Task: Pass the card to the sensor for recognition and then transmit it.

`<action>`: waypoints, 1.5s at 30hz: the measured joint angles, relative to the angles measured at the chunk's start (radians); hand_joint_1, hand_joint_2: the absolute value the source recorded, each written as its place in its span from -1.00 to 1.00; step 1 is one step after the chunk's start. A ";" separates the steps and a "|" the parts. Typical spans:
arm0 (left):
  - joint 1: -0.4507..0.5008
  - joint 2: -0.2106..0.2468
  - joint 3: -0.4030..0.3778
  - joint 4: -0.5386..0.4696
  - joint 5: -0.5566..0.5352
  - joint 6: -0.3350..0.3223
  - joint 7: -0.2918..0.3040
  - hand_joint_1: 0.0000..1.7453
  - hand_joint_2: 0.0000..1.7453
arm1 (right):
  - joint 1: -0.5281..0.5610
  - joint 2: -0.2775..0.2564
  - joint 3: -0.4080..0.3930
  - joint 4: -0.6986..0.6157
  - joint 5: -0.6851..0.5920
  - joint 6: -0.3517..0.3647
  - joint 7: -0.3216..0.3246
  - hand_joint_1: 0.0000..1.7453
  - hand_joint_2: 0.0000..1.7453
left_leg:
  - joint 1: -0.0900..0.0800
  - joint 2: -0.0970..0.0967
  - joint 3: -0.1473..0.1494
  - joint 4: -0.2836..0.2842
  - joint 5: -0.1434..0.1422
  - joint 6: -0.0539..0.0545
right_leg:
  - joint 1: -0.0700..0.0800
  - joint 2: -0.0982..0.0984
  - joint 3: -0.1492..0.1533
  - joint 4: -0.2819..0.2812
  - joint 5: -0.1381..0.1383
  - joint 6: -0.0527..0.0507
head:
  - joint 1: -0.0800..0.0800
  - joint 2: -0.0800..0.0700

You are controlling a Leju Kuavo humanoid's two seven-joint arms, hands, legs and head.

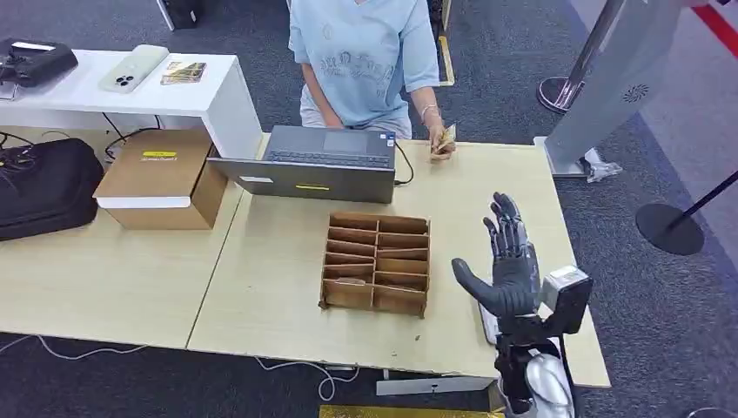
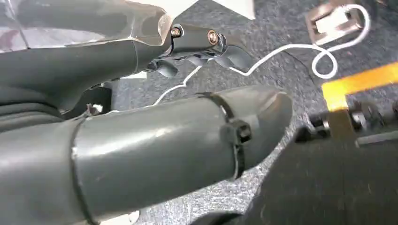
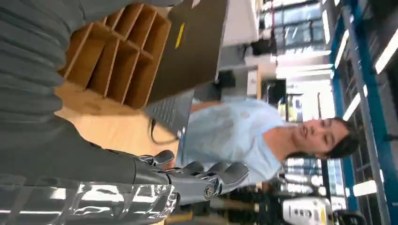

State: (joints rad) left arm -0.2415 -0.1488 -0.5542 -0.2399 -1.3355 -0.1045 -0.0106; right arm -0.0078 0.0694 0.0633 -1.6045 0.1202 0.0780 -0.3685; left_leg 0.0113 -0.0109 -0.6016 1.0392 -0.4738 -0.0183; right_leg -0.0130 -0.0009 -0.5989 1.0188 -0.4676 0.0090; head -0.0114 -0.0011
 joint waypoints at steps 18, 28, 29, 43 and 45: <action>0.012 -0.013 0.045 0.000 -0.029 0.017 0.028 -1.00 -1.00 | 0.006 0.061 0.000 -0.075 0.591 -0.176 0.118 -1.00 1.00 | 0.000 0.000 0.000 0.000 0.000 0.000 | 0.000 0.000 0.000 0.000 0.000 0.000 | 0.000 0.000; 0.012 -0.014 0.057 0.000 -0.044 0.012 0.029 -1.00 -1.00 | 0.031 0.061 -0.016 -0.119 0.974 -0.185 0.330 -1.00 1.00 | 0.000 0.000 0.000 0.000 0.000 0.000 | 0.000 0.000 0.000 0.000 0.000 0.000 | 0.000 0.000; 0.012 -0.015 0.059 0.000 -0.044 0.012 0.030 -1.00 -1.00 | 0.034 0.061 -0.018 -0.120 1.037 -0.186 0.363 -1.00 1.00 | 0.000 0.000 0.000 0.000 0.000 0.000 | 0.000 0.000 0.000 0.000 0.000 0.000 | 0.000 0.000; 0.021 -0.008 0.094 0.000 -0.045 0.016 0.031 -1.00 -1.00 | 0.158 0.050 -0.024 -0.142 1.405 -0.135 0.546 -1.00 1.00 | 0.000 0.000 0.000 0.000 -0.001 0.000 | 0.000 0.000 0.000 0.000 -0.001 0.000 | 0.000 0.000; 0.025 -0.007 0.098 0.000 -0.045 0.019 0.031 -1.00 -1.00 | 0.168 0.048 -0.020 -0.143 1.419 -0.117 0.558 -1.00 1.00 | 0.000 0.000 0.000 0.000 -0.001 0.000 | 0.000 0.000 0.000 0.000 -0.001 0.000 | 0.000 0.000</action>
State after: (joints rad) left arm -0.2169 -0.1560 -0.4559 -0.2399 -1.3809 -0.0858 0.0206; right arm 0.1604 0.1175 0.0431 -1.7475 1.5396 -0.0386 0.1896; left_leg 0.0113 -0.0105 -0.6015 1.0391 -0.4744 -0.0182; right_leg -0.0131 -0.0008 -0.5988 1.0186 -0.4684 0.0091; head -0.0118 -0.0011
